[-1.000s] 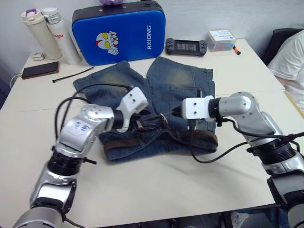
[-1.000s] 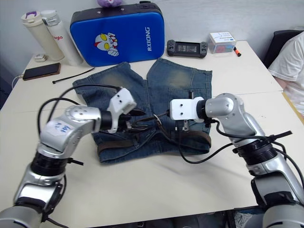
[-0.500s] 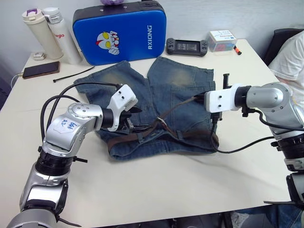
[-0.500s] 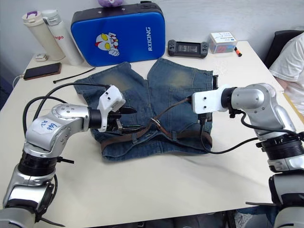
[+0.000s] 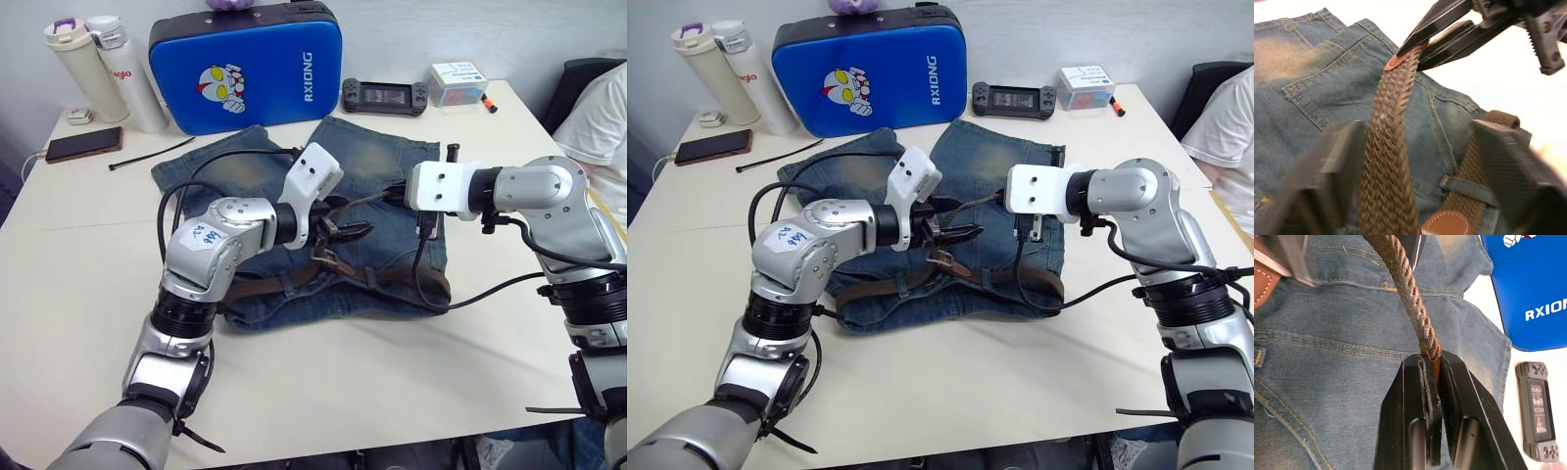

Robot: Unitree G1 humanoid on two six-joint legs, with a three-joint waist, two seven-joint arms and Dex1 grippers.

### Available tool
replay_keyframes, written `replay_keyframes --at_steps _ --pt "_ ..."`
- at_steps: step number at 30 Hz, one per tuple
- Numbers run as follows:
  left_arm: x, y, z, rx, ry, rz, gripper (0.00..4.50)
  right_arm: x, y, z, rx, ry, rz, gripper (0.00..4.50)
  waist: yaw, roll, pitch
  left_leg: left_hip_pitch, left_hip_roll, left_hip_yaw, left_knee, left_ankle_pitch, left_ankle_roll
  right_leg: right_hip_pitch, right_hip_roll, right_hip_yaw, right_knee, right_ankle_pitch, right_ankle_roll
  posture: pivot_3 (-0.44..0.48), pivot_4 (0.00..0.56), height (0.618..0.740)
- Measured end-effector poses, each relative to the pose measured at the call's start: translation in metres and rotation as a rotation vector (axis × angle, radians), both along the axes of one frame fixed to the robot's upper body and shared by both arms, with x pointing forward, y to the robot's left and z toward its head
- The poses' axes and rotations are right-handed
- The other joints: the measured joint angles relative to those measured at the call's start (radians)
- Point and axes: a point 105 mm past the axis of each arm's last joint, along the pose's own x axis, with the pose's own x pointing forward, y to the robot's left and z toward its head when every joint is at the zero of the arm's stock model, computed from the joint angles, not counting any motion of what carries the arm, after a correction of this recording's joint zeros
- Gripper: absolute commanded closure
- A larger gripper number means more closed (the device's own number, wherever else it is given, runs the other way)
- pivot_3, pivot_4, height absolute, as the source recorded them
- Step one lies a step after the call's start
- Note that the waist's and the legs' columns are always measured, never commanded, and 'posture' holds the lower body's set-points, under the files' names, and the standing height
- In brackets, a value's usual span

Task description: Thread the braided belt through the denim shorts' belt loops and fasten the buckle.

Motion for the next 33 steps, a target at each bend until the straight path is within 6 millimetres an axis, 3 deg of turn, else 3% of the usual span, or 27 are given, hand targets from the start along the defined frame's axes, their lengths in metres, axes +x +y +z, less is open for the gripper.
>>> replay_keyframes --at_steps 5,8,9,11,16,19,20,23,26,27,33 --pt "0.002 0.001 -0.002 0.010 0.002 0.015 4.33 -0.002 0.000 -0.002 -0.001 0.019 0.002 4.50 -0.001 0.000 0.000 0.000 0.000 0.000 0.000 0.000 0.000 0.000 0.000 0.000 0.000 0.000 0.000 0.000 0.150 0.664" --pt "0.002 0.001 -0.001 0.009 0.002 0.015 4.44 -0.003 -0.002 -0.003 -0.002 0.027 -0.003 4.50 -0.001 0.000 0.000 0.000 0.000 0.000 0.000 0.000 0.000 0.000 0.000 0.000 0.000 0.000 0.000 0.000 0.150 0.664" --pt "0.001 0.001 -0.001 0.008 0.002 0.014 4.50 -0.003 -0.002 -0.003 0.008 0.037 -0.006 3.82 0.001 0.000 0.000 0.000 0.000 0.000 0.000 0.000 0.000 0.000 0.000 0.000 0.000 0.000 0.000 0.000 0.150 0.664" --pt "0.001 0.001 -0.001 0.007 0.002 0.013 4.50 -0.003 -0.002 -0.003 0.026 0.052 -0.011 3.36 0.002 0.000 0.000 0.000 0.000 0.000 0.000 0.000 0.000 0.000 0.000 0.000 0.000 0.000 0.000 0.000 0.150 0.664" --pt "0.002 0.003 -0.002 0.004 0.010 0.016 4.50 -0.008 -0.001 -0.003 0.128 0.129 -0.010 1.36 0.003 0.000 0.000 0.000 0.000 0.000 0.000 0.000 0.000 0.000 0.000 0.000 0.000 0.000 0.000 0.000 0.150 0.664" --pt "0.002 0.006 0.001 -0.097 0.113 0.038 4.50 -0.028 0.000 0.000 0.258 0.293 0.009 0.17 0.006 0.000 0.000 0.000 0.000 0.000 0.000 0.000 0.000 0.000 0.000 0.000 -0.001 0.000 0.000 0.000 0.150 0.664" --pt "0.001 0.010 0.002 -0.156 0.179 0.053 4.50 -0.037 -0.004 0.000 0.290 0.361 0.011 0.02 0.010 0.000 0.000 0.000 0.000 0.000 0.001 0.000 0.000 0.001 0.000 0.000 -0.001 0.000 0.000 0.000 0.150 0.664" --pt "-0.001 0.013 0.000 -0.217 0.266 0.061 4.50 -0.050 -0.007 0.004 0.324 0.433 0.017 0.02 0.015 0.000 0.000 0.000 0.000 0.000 0.001 0.000 0.000 0.001 0.000 0.000 -0.001 0.000 0.000 0.000 0.150 0.664" --pt "0.001 0.025 -0.012 -0.349 0.467 0.148 4.50 -0.069 0.001 -0.005 0.425 0.603 0.037 0.76 0.023 -0.001 0.000 0.001 0.001 0.000 0.001 0.000 0.000 0.003 0.000 -0.001 -0.002 0.000 0.000 0.000 0.150 0.664" --pt "0.005 0.042 -0.018 -0.417 0.538 0.221 4.50 -0.062 0.012 -0.011 0.535 0.621 0.036 1.27 0.020 -0.001 0.000 0.003 0.001 0.000 0.001 0.000 0.000 0.003 0.000 -0.001 -0.002 0.000 0.000 0.000 0.150 0.664" --pt "0.010 0.066 -0.026 -0.669 0.649 0.373 4.50 -0.048 0.028 -0.034 0.703 0.738 -0.029 4.09 0.027 -0.002 0.000 0.003 -0.001 -0.001 0.001 0.000 0.000 0.003 -0.001 -0.002 -0.002 0.001 0.001 0.000 0.150 0.664"
